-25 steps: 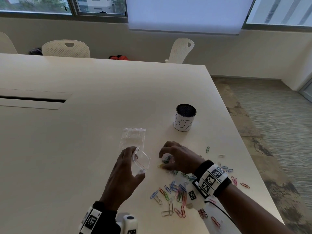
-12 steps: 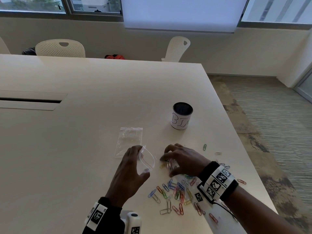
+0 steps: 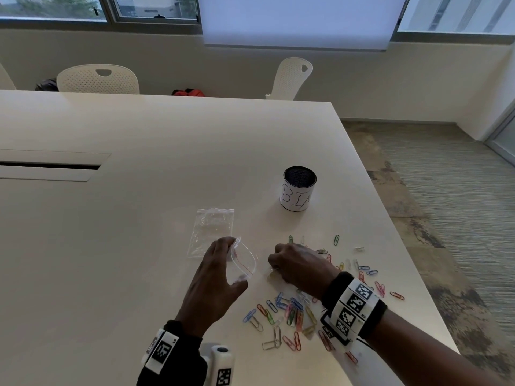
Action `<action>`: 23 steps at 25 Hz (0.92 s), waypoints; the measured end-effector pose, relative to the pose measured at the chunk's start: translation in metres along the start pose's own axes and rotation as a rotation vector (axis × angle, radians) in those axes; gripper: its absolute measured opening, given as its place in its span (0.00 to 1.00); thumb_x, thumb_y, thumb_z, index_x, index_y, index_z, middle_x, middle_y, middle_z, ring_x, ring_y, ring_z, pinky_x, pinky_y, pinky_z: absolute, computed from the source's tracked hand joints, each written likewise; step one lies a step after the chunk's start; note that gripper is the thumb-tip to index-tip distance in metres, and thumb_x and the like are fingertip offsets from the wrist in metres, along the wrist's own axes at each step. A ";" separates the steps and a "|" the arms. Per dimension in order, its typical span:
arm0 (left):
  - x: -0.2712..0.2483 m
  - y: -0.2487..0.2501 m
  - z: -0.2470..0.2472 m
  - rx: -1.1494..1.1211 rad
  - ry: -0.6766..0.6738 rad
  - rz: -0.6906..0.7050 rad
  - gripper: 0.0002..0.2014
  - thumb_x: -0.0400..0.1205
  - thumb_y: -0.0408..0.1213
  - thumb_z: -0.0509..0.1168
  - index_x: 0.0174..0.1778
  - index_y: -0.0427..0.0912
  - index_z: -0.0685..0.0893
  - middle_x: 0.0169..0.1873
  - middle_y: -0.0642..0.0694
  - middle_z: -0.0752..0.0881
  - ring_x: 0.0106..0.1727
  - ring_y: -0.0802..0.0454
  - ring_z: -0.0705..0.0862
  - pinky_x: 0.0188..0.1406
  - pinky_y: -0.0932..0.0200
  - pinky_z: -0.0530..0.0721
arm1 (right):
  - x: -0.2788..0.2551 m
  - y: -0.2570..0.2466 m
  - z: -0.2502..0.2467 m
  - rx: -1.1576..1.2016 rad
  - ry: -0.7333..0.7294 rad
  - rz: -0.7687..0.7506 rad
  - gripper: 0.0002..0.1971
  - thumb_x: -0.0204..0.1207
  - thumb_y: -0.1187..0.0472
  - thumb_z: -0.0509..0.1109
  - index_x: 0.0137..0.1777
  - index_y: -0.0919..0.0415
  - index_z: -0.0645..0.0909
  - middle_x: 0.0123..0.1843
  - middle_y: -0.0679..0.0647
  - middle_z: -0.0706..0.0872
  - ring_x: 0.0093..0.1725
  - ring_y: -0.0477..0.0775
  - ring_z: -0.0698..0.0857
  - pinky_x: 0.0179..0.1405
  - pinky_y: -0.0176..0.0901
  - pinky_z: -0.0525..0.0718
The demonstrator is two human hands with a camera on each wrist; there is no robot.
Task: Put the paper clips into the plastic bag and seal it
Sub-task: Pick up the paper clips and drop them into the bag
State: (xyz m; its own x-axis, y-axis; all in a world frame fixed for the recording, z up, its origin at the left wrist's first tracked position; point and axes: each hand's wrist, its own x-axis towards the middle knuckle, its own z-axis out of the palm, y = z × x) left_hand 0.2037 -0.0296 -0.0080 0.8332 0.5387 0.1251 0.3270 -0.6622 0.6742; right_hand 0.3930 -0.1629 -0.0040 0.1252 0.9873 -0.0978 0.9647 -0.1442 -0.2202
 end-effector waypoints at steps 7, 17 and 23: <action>0.000 0.002 0.004 -0.011 -0.009 0.008 0.34 0.75 0.38 0.80 0.75 0.50 0.71 0.62 0.56 0.78 0.62 0.56 0.79 0.54 0.79 0.72 | -0.007 0.018 -0.013 0.510 0.162 0.256 0.03 0.77 0.67 0.78 0.49 0.63 0.92 0.45 0.54 0.95 0.40 0.48 0.93 0.43 0.33 0.91; 0.001 0.002 0.010 -0.015 -0.028 0.007 0.35 0.75 0.38 0.80 0.75 0.50 0.71 0.63 0.56 0.77 0.60 0.57 0.78 0.54 0.79 0.72 | -0.018 -0.024 -0.050 1.422 0.358 0.358 0.07 0.78 0.73 0.75 0.54 0.75 0.88 0.49 0.68 0.94 0.49 0.65 0.95 0.53 0.47 0.93; 0.003 0.003 0.010 -0.030 -0.012 0.031 0.33 0.75 0.37 0.79 0.73 0.48 0.73 0.61 0.54 0.80 0.58 0.56 0.80 0.52 0.76 0.75 | -0.008 -0.058 -0.040 1.287 0.417 0.411 0.03 0.78 0.70 0.77 0.50 0.66 0.90 0.47 0.60 0.95 0.47 0.54 0.96 0.49 0.42 0.93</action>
State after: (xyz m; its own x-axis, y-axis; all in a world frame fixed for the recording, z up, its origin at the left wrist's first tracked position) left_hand 0.2119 -0.0348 -0.0128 0.8483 0.5114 0.1376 0.2874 -0.6627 0.6915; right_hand 0.3456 -0.1595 0.0481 0.6180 0.7752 -0.1309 -0.0114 -0.1577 -0.9874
